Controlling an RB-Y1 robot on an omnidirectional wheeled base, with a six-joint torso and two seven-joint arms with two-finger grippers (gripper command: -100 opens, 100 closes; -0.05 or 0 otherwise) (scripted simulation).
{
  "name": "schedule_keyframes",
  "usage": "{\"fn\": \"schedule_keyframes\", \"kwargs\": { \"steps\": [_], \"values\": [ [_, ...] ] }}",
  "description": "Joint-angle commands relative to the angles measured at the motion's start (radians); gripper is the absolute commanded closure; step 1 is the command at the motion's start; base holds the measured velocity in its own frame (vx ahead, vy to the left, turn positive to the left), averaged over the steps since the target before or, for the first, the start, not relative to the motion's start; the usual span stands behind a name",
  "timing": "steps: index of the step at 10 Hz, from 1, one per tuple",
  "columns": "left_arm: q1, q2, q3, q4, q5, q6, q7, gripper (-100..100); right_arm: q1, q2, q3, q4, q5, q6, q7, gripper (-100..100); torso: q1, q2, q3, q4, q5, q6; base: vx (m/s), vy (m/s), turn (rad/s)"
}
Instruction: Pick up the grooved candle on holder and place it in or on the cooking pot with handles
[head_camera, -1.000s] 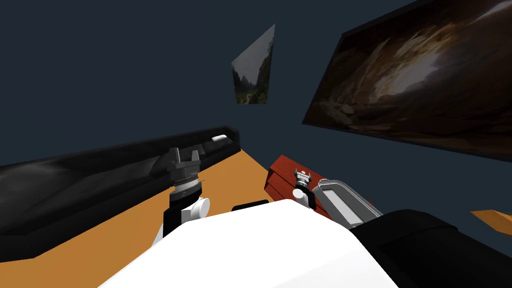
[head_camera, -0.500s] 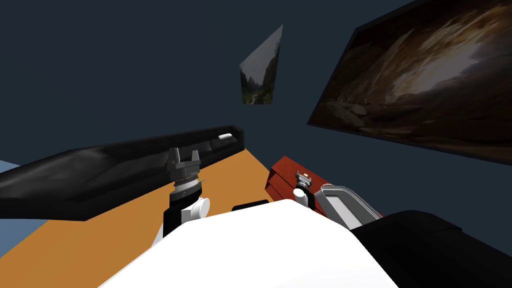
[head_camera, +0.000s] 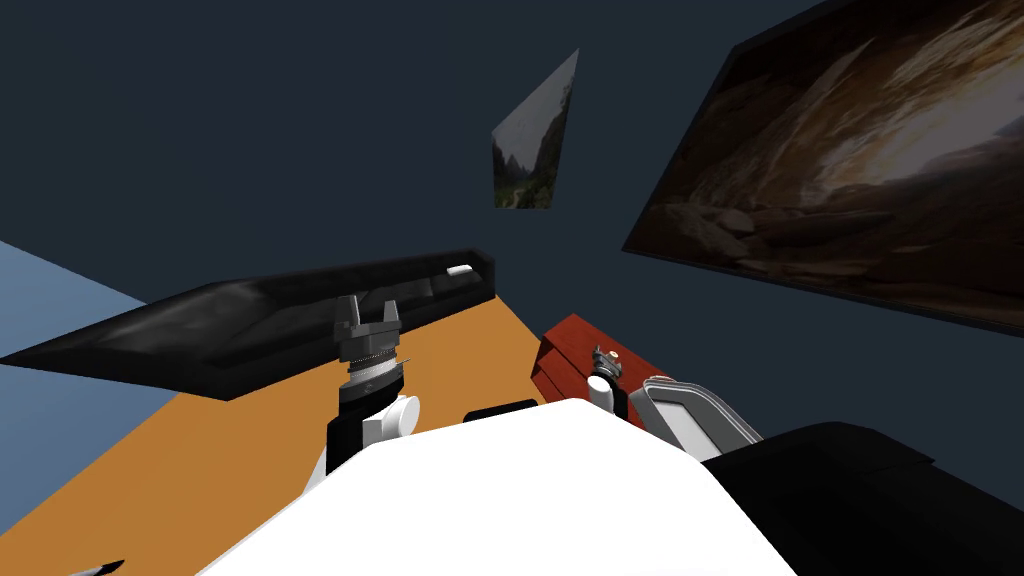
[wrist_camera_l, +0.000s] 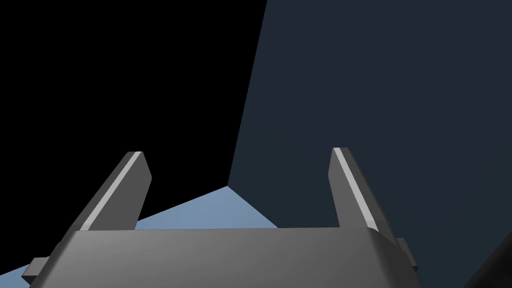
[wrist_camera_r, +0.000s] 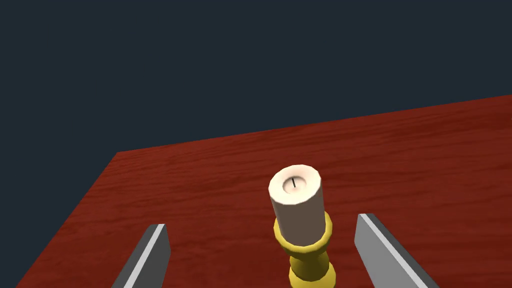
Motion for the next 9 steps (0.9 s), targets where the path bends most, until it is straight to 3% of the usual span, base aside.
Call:
{"fn": "schedule_keyframes", "kwargs": {
  "steps": [1, 6, 7, 8, 9],
  "values": [
    [0.000, 0.000, 0.000, 0.000, 0.000, 0.000, 0.000, 0, -0.024, 0.005, -0.016, 0.040, -0.043, 0.001, -0.050, -100, 0.000, 0.000, 0.000, 0.000, 0.000, 0.000, -0.072, -0.097, 0.187],
    [0.000, 0.000, 0.000, 0.000, 0.000, 0.000, 0.000, 0, -0.061, 0.030, -0.048, 0.092, -0.123, 0.008, -0.119, -100, 0.000, -0.002, -0.001, 0.000, 0.000, 0.000, -0.046, -0.057, 0.097],
    [0.000, 0.000, 0.000, 0.000, 0.000, 0.000, 0.000, 0, -0.053, 0.026, -0.042, 0.083, -0.109, 0.007, -0.108, -100, 0.000, -0.001, -0.001, 0.000, 0.000, 0.000, -0.029, -0.031, 0.019],
    [0.000, 0.000, 0.000, 0.000, 0.000, 0.000, 0.000, 0, -0.054, 0.026, -0.042, 0.085, -0.110, 0.007, -0.114, 0, 0.002, -0.002, -0.001, 0.000, 0.000, 0.001, -0.005, -0.006, -0.003],
    [0.000, 0.000, 0.000, 0.000, 0.000, 0.000, 0.000, 0, -0.057, 0.028, -0.036, 0.100, -0.085, -0.009, -0.138, -100, 0.003, -0.004, -0.002, -0.001, 0.001, 0.001, 0.072, -0.085, 0.045]
  ]
}}
